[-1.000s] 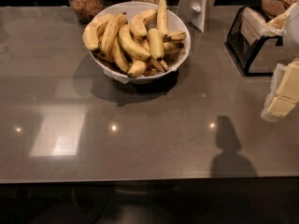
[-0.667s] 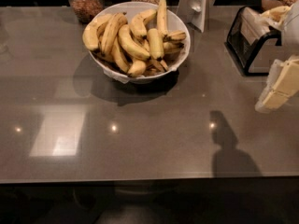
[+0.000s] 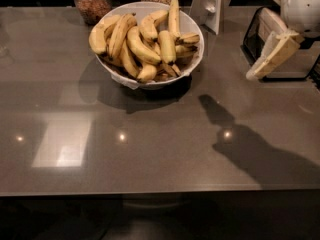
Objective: Pick banana from white bowl
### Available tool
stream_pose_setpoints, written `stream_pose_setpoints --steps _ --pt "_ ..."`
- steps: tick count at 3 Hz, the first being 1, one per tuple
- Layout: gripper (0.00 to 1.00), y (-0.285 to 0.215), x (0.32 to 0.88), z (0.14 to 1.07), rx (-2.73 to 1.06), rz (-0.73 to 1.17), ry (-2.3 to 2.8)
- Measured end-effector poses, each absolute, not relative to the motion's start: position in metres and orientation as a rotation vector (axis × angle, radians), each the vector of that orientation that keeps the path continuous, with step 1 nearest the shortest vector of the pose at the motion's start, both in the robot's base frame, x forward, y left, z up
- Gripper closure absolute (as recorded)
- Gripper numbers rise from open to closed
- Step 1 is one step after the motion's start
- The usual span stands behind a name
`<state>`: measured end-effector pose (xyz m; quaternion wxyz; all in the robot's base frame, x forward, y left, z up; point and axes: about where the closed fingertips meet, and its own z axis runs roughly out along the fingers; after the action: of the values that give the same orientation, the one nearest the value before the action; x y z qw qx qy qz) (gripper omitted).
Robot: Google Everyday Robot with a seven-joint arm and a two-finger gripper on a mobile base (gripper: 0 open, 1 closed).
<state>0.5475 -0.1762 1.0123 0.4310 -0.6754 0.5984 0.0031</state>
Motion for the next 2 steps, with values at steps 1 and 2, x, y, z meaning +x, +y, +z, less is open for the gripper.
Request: stream_pose_setpoints --steps 1,2 --pt "0.0 -0.1762 0.5565 1.0215 -1.674 0.008 1.444" --pt "0.0 -0.1761 0.5565 1.0215 -1.674 0.008 1.444"
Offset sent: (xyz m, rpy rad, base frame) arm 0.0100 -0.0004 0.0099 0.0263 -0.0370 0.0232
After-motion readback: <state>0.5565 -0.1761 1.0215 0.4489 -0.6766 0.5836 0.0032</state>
